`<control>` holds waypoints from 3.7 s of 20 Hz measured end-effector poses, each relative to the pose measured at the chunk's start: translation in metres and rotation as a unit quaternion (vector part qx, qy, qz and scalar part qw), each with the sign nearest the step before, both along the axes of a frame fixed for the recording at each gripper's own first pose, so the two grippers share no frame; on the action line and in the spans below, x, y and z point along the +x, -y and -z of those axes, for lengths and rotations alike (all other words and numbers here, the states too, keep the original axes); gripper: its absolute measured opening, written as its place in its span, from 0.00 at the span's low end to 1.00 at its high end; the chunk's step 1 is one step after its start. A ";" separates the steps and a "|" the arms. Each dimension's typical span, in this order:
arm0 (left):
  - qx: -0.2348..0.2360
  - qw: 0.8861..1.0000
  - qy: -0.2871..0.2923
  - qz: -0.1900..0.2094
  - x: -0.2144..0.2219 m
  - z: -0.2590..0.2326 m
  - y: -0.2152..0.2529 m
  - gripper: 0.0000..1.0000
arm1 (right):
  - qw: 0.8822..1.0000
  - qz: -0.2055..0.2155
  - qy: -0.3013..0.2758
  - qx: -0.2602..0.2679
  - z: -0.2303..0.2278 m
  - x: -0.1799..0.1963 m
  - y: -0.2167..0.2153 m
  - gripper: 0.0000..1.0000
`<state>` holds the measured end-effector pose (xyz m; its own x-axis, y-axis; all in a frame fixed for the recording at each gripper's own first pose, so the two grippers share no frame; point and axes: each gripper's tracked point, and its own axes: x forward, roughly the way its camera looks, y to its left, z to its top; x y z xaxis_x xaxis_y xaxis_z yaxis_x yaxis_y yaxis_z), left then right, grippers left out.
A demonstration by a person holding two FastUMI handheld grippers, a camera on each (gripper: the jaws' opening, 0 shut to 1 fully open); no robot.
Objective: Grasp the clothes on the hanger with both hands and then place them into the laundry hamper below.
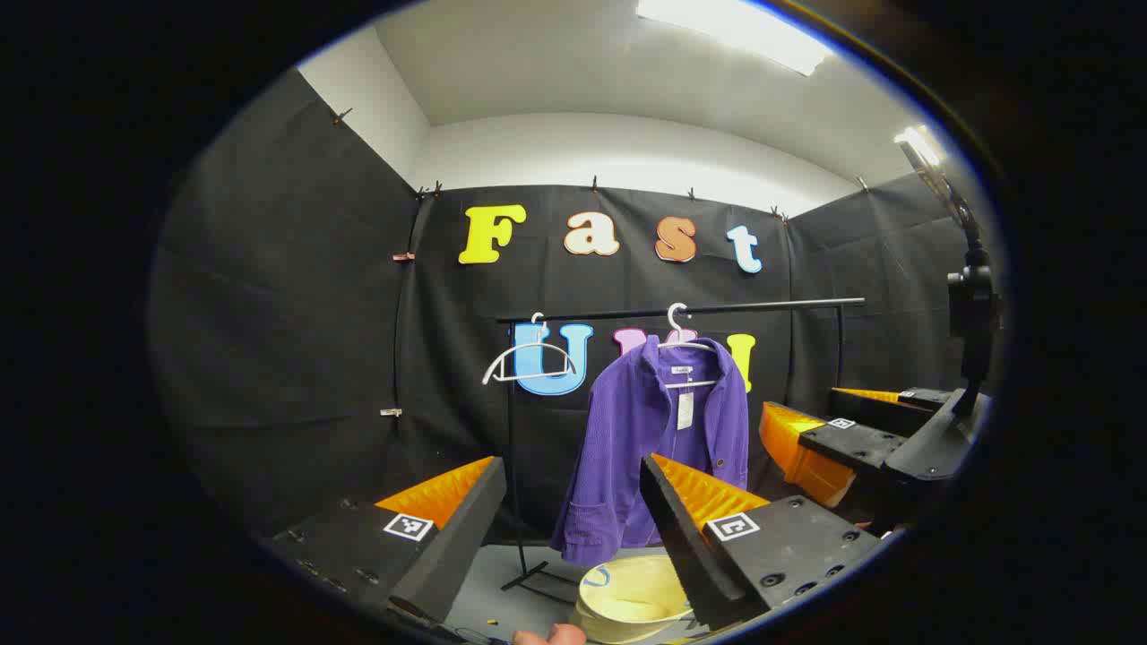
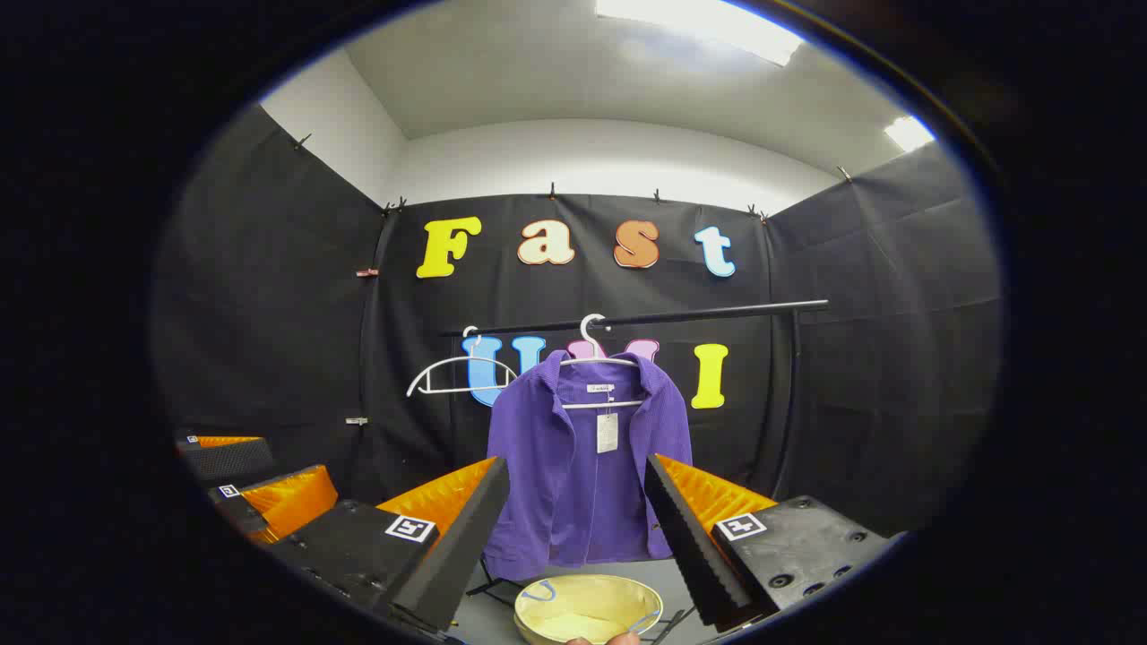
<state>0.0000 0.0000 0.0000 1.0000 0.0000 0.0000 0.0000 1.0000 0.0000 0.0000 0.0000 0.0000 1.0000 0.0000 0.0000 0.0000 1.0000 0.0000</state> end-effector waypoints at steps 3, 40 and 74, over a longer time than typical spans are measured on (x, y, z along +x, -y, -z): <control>0.007 1.000 -0.005 0.009 0.003 0.000 -0.002 0.95 | 1.000 0.004 0.006 -0.004 -0.005 -0.001 0.006 0.98; 0.012 1.000 0.011 0.000 0.340 0.041 0.145 0.95 | 1.000 -0.017 -0.022 0.012 0.081 0.283 0.148 0.98; 0.009 1.000 -0.028 0.008 0.411 0.049 0.105 0.07 | 0.987 0.091 0.057 -0.119 0.064 0.385 0.208 0.04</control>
